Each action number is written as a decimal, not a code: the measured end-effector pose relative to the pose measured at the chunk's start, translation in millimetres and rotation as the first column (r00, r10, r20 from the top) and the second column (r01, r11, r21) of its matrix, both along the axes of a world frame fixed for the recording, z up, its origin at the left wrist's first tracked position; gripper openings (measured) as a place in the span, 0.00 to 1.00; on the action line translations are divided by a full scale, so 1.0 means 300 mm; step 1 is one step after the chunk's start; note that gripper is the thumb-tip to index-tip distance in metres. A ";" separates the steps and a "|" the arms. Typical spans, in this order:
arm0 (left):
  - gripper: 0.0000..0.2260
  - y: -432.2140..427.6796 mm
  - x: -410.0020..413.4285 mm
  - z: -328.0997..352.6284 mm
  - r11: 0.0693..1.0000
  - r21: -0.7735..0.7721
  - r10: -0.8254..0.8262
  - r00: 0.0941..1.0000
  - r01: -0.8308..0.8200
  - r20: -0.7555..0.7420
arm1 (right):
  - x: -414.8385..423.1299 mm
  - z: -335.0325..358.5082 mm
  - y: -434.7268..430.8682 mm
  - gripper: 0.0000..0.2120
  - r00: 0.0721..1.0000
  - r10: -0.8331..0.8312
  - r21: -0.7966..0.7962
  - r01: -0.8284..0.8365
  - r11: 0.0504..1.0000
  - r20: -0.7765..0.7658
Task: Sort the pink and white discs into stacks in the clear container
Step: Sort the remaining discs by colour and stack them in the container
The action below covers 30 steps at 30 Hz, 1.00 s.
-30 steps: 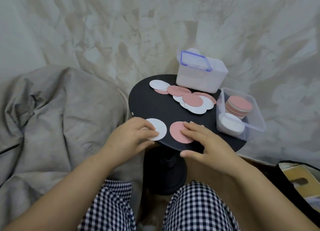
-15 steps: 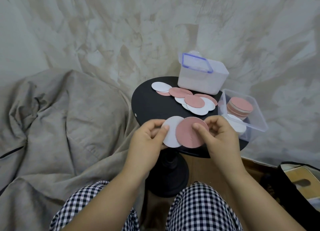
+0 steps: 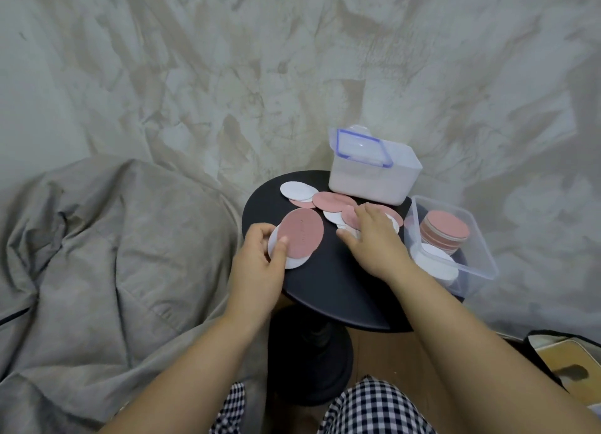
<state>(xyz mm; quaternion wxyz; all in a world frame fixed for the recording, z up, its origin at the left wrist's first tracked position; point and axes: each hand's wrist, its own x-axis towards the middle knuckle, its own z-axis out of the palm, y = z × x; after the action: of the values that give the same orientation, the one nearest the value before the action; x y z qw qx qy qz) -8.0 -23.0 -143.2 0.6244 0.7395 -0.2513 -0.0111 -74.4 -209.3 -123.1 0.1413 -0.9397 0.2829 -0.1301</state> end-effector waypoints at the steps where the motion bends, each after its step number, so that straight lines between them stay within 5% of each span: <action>1: 0.02 -0.002 0.001 -0.010 1.000 0.008 0.005 1.000 -0.005 0.004 | 0.006 -0.005 -0.006 0.21 0.998 0.003 -0.037 -0.005 0.999 -0.059; 4: 0.09 0.001 -0.002 -0.025 1.000 -0.007 0.011 1.000 -0.011 0.005 | -0.020 -0.011 0.025 0.16 0.993 0.104 -0.095 -0.108 0.990 -0.053; 10: 0.07 0.004 -0.001 -0.027 1.000 -0.029 0.002 1.000 -0.002 -0.009 | -0.177 -0.021 0.121 0.15 0.933 0.359 -0.077 -0.357 0.931 0.006; 15: 0.03 0.005 -0.002 -0.016 0.999 -0.047 -0.005 0.999 0.003 -0.046 | -0.280 -0.056 0.130 0.38 0.916 0.398 0.012 -0.399 0.917 0.038; 22: 0.08 0.032 -0.044 0.001 0.994 -0.039 -0.107 0.993 0.105 -0.050 | -0.337 -0.072 0.193 0.13 0.824 0.484 -0.183 -0.448 0.875 0.293; 24: 0.07 0.042 -0.060 0.005 0.986 -0.051 -0.161 0.986 0.159 -0.035 | -0.345 -0.041 0.221 0.06 0.808 0.397 -0.063 -0.413 0.909 0.435; 27: 0.07 0.048 -0.083 0.017 0.965 -0.087 -0.252 0.965 0.246 -0.069 | -0.340 -0.010 0.232 0.13 0.791 0.130 0.194 -0.299 0.934 0.597; 30: 0.07 0.039 -0.119 0.034 0.905 -0.191 -0.413 0.894 0.381 -0.172 | -0.314 -0.005 0.230 0.09 0.746 -0.011 0.257 -0.215 0.942 0.666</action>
<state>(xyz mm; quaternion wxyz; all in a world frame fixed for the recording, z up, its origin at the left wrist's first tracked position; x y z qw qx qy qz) -43.6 -11.2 -132.9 0.6861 0.6174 -0.3305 -0.1970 -168.4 -140.3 -124.7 0.3879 -0.8121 0.1796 -0.3972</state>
